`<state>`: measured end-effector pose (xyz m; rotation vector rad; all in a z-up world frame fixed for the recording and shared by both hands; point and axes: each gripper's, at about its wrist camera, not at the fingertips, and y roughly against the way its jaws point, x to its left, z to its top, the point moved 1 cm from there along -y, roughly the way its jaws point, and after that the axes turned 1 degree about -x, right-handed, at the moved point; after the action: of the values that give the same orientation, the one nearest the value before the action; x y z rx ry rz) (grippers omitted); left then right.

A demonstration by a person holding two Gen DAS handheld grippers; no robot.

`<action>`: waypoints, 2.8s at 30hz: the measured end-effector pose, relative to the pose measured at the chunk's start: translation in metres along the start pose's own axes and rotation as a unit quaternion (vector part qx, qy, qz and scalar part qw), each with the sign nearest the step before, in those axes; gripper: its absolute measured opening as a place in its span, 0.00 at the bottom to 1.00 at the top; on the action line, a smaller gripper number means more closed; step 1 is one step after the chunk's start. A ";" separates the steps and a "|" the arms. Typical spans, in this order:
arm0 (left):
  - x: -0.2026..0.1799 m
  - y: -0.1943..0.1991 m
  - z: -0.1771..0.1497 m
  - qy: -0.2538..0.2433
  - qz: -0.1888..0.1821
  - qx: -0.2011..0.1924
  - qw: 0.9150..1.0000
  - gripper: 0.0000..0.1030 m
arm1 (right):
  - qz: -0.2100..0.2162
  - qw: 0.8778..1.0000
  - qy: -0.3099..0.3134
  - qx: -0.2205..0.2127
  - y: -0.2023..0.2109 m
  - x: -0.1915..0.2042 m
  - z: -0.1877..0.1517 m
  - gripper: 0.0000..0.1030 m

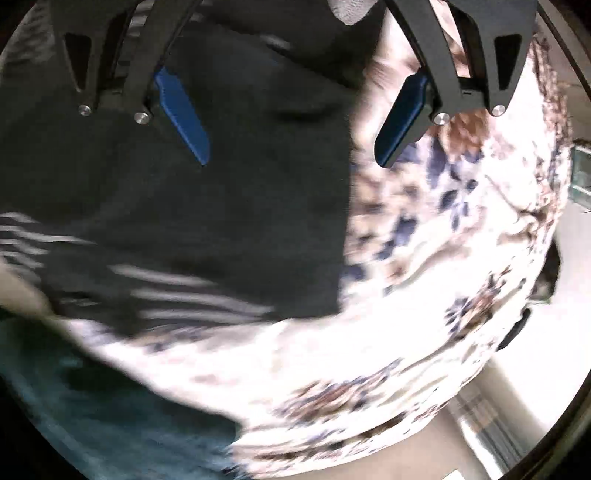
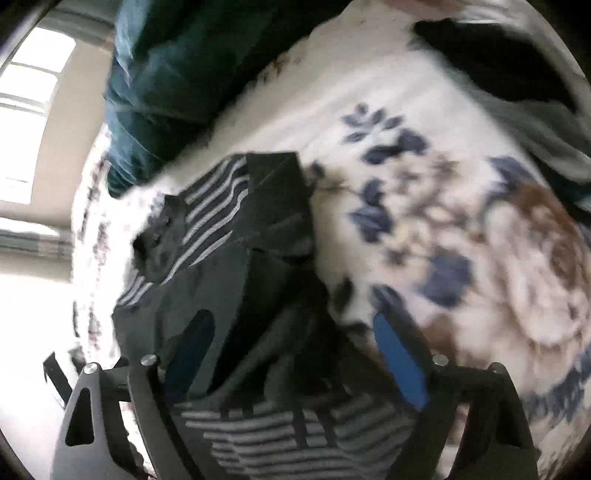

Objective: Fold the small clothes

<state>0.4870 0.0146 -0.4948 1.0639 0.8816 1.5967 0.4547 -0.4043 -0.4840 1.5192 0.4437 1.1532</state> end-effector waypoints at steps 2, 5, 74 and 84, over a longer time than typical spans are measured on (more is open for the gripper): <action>0.008 -0.021 -0.003 -0.002 0.012 0.016 1.000 0.89 | -0.007 1.000 0.011 0.005 -0.021 0.023 0.011 0.84; 0.011 -0.035 -0.011 -0.003 0.013 0.027 1.000 0.91 | -0.049 0.997 0.054 0.014 -0.041 0.044 0.014 0.60; -0.273 0.214 -0.363 -0.064 -0.151 0.103 0.981 0.03 | 0.110 0.973 0.102 0.174 -0.084 -0.024 0.100 0.74; -0.200 0.264 -0.349 0.031 -0.139 0.046 0.989 0.03 | 0.109 0.968 0.166 0.153 -0.069 0.046 0.098 0.13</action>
<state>0.1000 -0.2610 -0.4208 0.9129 1.1040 1.3714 0.5791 -0.3992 -0.5169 1.6721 0.7216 1.5805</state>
